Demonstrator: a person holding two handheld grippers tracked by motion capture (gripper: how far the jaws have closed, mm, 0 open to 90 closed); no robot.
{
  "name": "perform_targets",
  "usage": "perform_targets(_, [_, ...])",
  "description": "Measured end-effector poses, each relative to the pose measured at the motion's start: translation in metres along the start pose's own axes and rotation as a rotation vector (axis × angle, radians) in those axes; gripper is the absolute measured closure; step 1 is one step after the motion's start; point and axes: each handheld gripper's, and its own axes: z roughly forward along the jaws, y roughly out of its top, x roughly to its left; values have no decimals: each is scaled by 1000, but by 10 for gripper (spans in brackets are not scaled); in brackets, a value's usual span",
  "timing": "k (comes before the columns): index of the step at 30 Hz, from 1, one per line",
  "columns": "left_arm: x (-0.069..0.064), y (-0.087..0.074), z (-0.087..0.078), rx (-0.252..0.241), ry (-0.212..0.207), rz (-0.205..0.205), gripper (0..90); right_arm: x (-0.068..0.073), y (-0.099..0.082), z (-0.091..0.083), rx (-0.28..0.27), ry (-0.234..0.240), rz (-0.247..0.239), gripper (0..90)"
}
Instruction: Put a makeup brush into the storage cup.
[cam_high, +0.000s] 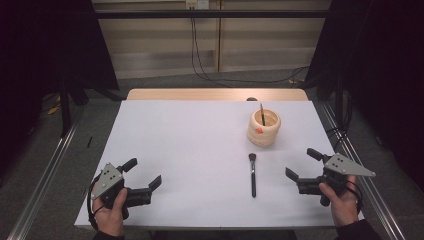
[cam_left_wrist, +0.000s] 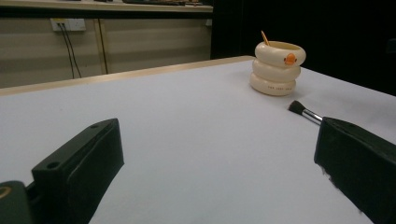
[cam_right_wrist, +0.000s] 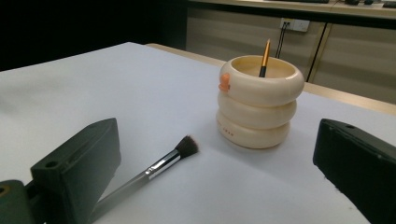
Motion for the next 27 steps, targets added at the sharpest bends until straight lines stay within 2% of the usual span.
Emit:
perform_targets(1, [0, 0, 0, 0, 0, 0, 12, 0, 0, 0, 0, 0, 0, 3])
perform_targets(2, [0, 0, 0, 1, 4, 1, 13, -1, 2, 0, 7, 24, 21, 3])
perform_targets(5, [-2, 1, 3, 3, -13, 13, 12, -1, 5, 1, 22, 27, 38, 3])
perform_targets(12, [-2, 1, 3, 0, -2, 3, 13, -1, 10, 5, 38, 19, 25, 0])
perform_targets(15, [-2, 1, 4, -5, -2, -4, 12, -3, 18, 12, 26, 15, 36, 3])
perform_targets(17, [-2, 2, 4, -3, -1, 1, 13, -3, 20, 16, 26, 16, 17, 5])
perform_targets(22, [-2, 2, 3, -7, 3, -4, 13, -5, 23, 24, 32, 27, 11, 7])
perform_targets(26, [-2, 2, 3, -7, 2, 1, 13, -7, 28, 36, 68, 33, 44, 18])
perform_targets(27, [-1, 2, 3, -9, 6, -3, 13, -7, 29, 38, 78, 45, 34, 19])
